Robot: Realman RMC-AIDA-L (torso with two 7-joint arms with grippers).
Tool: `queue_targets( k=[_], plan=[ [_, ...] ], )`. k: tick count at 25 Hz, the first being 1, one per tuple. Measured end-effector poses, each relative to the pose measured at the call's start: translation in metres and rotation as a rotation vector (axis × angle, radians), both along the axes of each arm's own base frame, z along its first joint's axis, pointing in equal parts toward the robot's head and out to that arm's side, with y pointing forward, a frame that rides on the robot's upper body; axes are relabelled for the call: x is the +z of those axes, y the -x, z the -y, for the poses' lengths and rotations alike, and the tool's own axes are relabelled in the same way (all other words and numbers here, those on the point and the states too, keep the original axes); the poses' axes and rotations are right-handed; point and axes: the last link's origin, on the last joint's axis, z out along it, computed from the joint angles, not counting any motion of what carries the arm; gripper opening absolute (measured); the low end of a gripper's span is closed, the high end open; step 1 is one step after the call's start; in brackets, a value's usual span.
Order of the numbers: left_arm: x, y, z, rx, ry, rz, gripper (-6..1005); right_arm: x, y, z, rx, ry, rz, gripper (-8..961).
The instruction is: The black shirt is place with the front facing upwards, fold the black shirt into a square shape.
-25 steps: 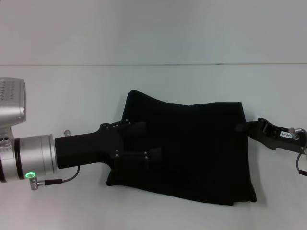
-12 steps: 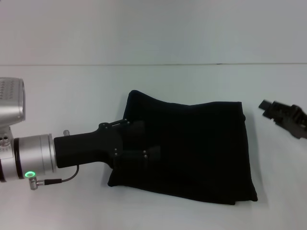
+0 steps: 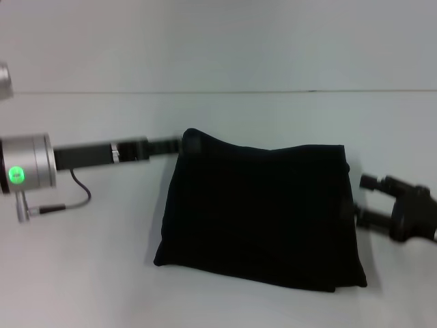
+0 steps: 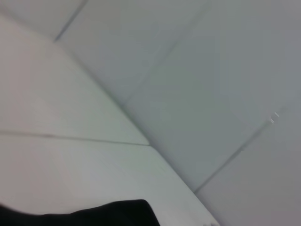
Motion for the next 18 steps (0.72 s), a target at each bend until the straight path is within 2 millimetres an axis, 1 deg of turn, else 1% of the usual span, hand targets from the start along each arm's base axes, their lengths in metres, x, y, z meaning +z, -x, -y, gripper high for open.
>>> queue_targets(
  k=[2,3,4,5,6,7,10,18],
  plan=[
    [0.006,0.001,-0.011,0.101,0.045,0.004,942,-0.007,-0.004,0.009,0.050,-0.008,0.063,754],
    [0.008,0.003,-0.018,0.188,0.072,-0.002,939,-0.012,-0.007,0.014,0.073,-0.014,0.090,788],
    [0.008,0.006,-0.023,0.248,0.084,-0.016,935,-0.021,-0.011,0.025,0.112,-0.036,0.133,822],
    [0.007,0.008,-0.028,0.305,0.092,-0.034,932,-0.021,-0.011,0.025,0.112,-0.036,0.133,822],
    [0.002,0.015,-0.037,0.407,0.086,-0.095,929,-0.025,-0.012,0.031,0.137,-0.050,0.152,822],
    [0.002,0.015,-0.037,0.407,0.086,-0.095,926,-0.028,-0.013,0.034,0.153,-0.059,0.163,822],
    [-0.007,0.021,-0.044,0.473,0.066,-0.163,917,-0.035,-0.016,0.043,0.168,-0.065,0.169,822],
    [-0.038,0.023,-0.050,0.508,0.006,-0.255,914,-0.036,-0.019,0.048,0.161,-0.058,0.169,821]
  ],
)
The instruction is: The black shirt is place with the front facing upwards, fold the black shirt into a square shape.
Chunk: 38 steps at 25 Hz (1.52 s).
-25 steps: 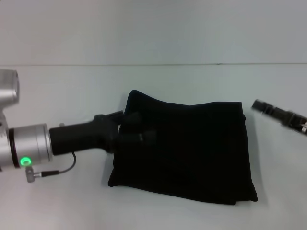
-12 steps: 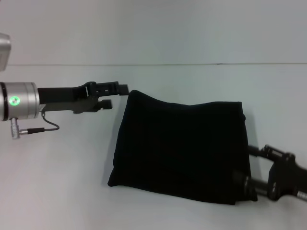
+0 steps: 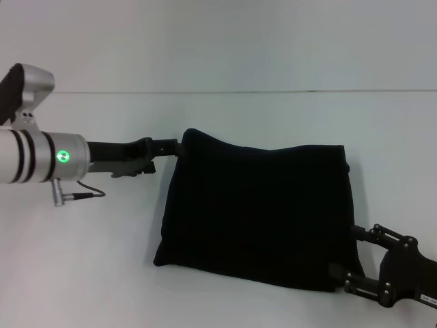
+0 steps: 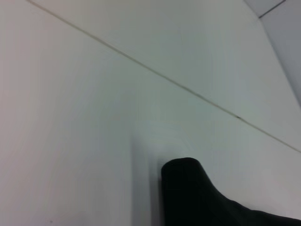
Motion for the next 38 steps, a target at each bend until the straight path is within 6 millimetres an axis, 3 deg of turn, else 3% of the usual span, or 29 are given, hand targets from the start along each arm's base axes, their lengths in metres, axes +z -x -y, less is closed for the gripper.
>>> queue_targets(
  k=[9,26,38],
  plan=[
    [-0.021,-0.010,-0.003,-0.038,-0.026,-0.045,913,-0.001,0.000,0.001,-0.005,0.005,-0.007,822],
    [-0.043,-0.026,-0.002,-0.114,-0.040,-0.068,911,-0.002,0.002,0.003,-0.003,0.013,-0.022,821],
    [-0.041,-0.023,-0.004,-0.110,-0.062,-0.083,463,-0.002,0.002,0.004,-0.003,0.015,-0.027,822]
  ],
)
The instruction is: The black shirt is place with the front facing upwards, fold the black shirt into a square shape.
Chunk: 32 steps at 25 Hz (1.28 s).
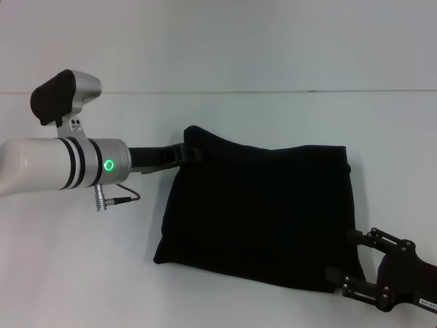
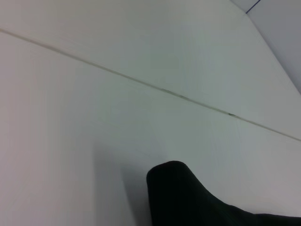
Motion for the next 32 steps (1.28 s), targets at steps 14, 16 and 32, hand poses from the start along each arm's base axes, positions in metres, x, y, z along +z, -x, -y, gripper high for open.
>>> queue_targets(
  k=[14,16,32],
  plan=[
    [0.008,0.005,-0.006,0.058,-0.067,0.042,69,0.006,-0.001,-0.004,-0.036,-0.040,-0.030,821],
    [0.012,0.011,-0.007,0.086,-0.093,0.058,47,0.008,-0.001,-0.006,-0.046,-0.052,-0.038,821],
    [0.032,0.062,0.033,0.179,-0.204,0.247,74,0.019,-0.005,-0.017,-0.097,-0.146,-0.064,822]
  ],
)
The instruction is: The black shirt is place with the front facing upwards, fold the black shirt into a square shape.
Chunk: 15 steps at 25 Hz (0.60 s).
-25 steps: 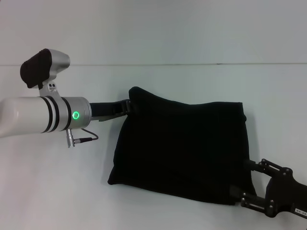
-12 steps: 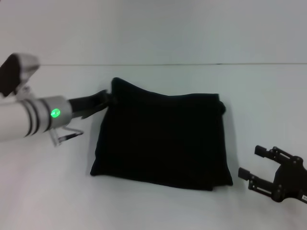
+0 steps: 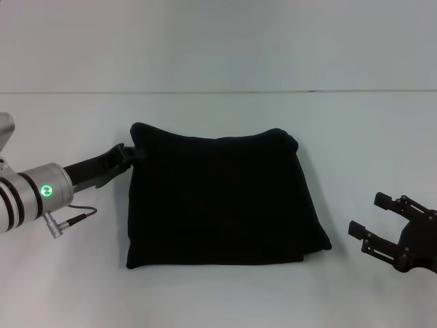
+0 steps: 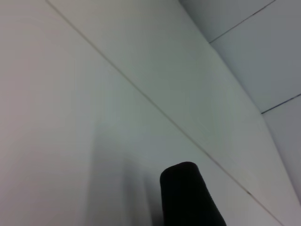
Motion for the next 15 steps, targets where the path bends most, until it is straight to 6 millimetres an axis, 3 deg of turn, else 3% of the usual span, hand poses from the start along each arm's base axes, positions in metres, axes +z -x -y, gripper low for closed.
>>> queue_targets(
  k=[7,12,15],
  plan=[
    [0.008,-0.005,0.005,-0.164,-0.034,-0.051,99,-0.003,0.002,0.000,0.000,-0.001,-0.010,821],
    [0.020,0.000,0.006,-0.220,-0.056,-0.105,274,-0.003,0.004,-0.002,0.002,-0.008,-0.019,821],
    [0.045,0.002,0.011,-0.380,-0.120,-0.242,388,-0.002,0.006,-0.005,0.002,-0.023,-0.032,821]
  ],
)
